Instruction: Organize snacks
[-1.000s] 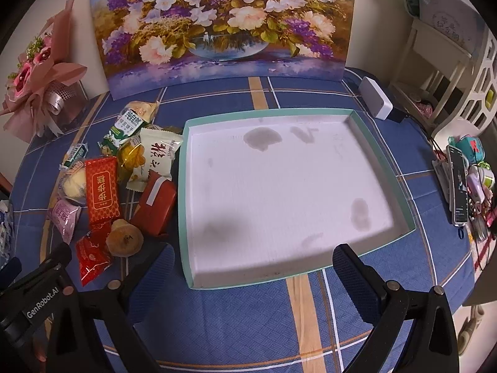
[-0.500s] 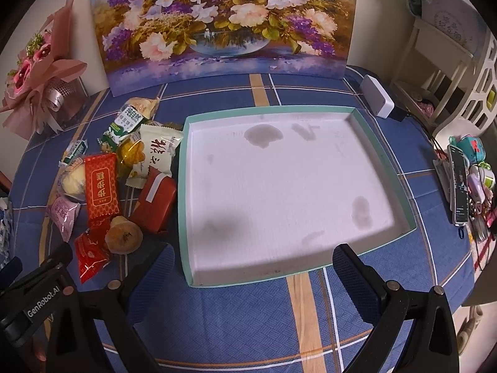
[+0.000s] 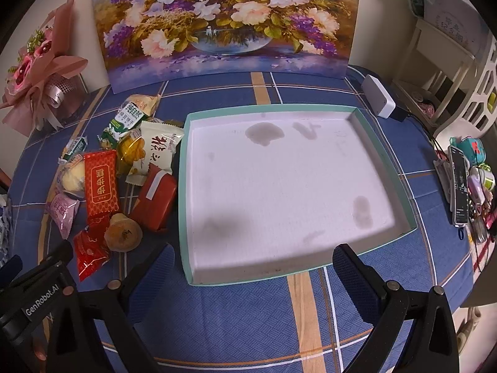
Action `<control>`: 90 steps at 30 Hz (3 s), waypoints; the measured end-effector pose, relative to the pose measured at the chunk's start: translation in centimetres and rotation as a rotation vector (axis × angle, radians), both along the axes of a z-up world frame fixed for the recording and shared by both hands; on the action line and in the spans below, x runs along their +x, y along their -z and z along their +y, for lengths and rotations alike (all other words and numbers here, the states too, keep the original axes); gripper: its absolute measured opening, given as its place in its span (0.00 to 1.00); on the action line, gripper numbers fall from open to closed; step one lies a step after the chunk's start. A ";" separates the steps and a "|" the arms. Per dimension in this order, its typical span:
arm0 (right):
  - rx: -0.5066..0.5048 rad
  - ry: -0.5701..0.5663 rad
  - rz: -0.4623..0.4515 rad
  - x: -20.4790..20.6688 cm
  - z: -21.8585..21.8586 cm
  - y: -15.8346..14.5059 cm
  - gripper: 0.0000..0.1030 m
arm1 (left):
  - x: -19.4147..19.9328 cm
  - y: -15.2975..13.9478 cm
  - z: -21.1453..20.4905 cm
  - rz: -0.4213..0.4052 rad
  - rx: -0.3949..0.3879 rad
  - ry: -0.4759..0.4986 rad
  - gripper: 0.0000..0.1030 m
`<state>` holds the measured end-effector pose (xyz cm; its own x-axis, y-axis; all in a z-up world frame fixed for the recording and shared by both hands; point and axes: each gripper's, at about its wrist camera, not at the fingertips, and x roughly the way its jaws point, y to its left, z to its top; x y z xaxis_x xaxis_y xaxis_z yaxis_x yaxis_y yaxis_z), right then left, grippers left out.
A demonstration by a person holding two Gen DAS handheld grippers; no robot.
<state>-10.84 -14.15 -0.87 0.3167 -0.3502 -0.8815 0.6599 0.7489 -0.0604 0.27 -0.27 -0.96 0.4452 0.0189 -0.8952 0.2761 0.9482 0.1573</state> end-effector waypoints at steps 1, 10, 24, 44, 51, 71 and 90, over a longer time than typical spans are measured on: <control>0.001 -0.001 0.000 0.0 0.0 0.0 1.00 | 0.0 0.0 0.0 0.001 0.000 0.000 1.00; 0.008 -0.011 0.001 0.1 0.1 0.1 1.00 | 0.2 0.1 0.2 0.018 -0.014 -0.011 1.00; 0.018 -0.025 0.008 0.3 0.3 0.3 1.00 | 0.4 0.5 0.7 0.044 -0.029 -0.027 1.00; 0.095 -0.128 0.038 4.5 1.9 2.9 1.00 | 3.6 3.0 1.6 0.174 -0.209 -0.132 1.00; 0.129 -0.163 0.039 6.2 2.3 4.2 1.00 | 4.4 4.3 0.8 0.210 -0.224 -0.127 0.89; 0.201 -0.234 -0.021 8.0 3.9 4.8 0.74 | 5.8 6.9 2.5 0.348 -0.385 -0.176 0.45; 0.341 -0.221 -0.041 10.7 5.0 6.7 0.63 | 7.9 7.8 7.9 0.359 -0.422 -0.273 0.45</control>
<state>-0.10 -9.12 -7.58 0.3885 0.0406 -0.9206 0.4779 0.8453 0.2390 8.15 7.63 -8.80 0.1441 -0.2991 -0.9433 -0.0195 0.9522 -0.3050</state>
